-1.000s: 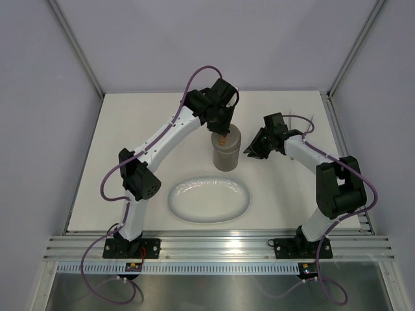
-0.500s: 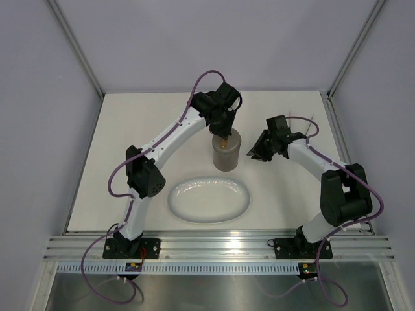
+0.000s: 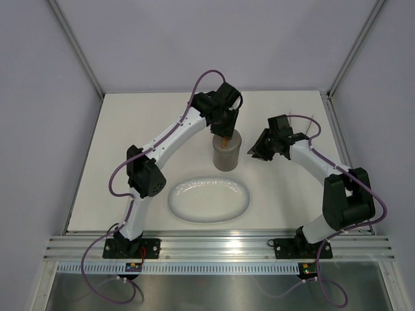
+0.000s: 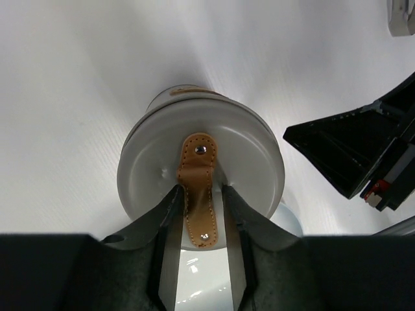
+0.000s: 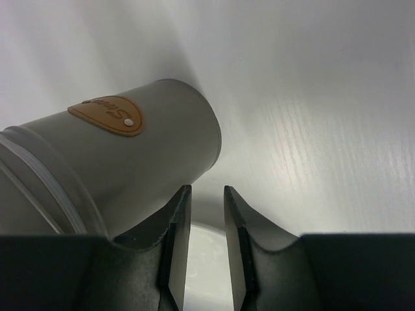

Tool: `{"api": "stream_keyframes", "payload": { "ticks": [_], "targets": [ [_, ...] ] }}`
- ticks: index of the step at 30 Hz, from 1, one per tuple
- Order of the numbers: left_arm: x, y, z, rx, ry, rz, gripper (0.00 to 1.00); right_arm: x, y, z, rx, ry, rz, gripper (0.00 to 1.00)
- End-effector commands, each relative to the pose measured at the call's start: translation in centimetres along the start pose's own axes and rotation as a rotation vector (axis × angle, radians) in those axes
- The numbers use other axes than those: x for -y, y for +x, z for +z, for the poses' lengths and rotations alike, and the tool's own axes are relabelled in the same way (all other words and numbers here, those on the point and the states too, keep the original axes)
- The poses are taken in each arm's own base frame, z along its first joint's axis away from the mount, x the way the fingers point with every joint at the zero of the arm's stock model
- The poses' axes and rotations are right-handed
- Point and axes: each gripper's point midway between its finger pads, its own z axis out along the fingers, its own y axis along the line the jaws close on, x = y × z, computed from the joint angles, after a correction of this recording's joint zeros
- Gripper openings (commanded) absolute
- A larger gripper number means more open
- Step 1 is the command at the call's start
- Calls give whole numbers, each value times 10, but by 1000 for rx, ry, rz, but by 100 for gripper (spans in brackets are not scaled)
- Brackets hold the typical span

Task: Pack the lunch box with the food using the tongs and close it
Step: Close the box lid on the packing box.

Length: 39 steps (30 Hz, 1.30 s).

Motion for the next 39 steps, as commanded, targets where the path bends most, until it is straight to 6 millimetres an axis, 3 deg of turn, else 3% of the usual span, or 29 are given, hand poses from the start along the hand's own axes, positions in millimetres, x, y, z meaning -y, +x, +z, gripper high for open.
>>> {"api": "stream_keyframes", "payload": {
  "ticks": [1,7,18,21,27,33,39],
  "targets": [
    [5,-12,4,40,12,-3,37,-5,-5,-11,28,-20,-20,34],
    [6,-13,5,42,13,-5,46,-8,-9,-20,54,-23,-31,34],
    [11,-24,-6,91,38,-8,48,-17,-22,-47,118,-31,-61,35],
    [12,-25,-6,95,44,-1,55,-18,-26,-57,142,-28,-73,35],
    [10,-18,7,63,31,2,57,-22,-31,-72,171,-32,-86,36],
    [5,-9,23,32,-14,26,57,-19,-28,-69,158,-24,-88,37],
    [-6,16,52,-57,-88,67,57,-19,-27,-68,157,-30,-87,37]
  ]
}}
